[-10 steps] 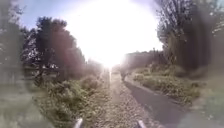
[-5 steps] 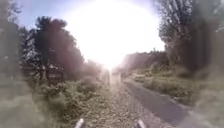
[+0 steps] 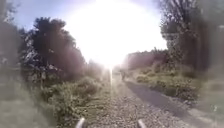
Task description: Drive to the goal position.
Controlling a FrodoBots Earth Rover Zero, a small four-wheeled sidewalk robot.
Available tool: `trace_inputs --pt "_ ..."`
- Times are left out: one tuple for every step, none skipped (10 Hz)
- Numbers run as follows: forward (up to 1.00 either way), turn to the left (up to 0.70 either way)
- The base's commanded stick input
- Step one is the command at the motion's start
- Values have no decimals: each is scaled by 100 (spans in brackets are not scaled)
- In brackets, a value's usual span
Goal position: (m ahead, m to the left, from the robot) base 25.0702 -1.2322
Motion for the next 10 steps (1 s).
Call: trace_inputs --pt "50 0" --pt "50 0" --pt "50 0" --pt "50 0" --pt "50 0" --pt "50 0" --pt "50 0" --pt "50 0" --pt "50 0" --pt "50 0"
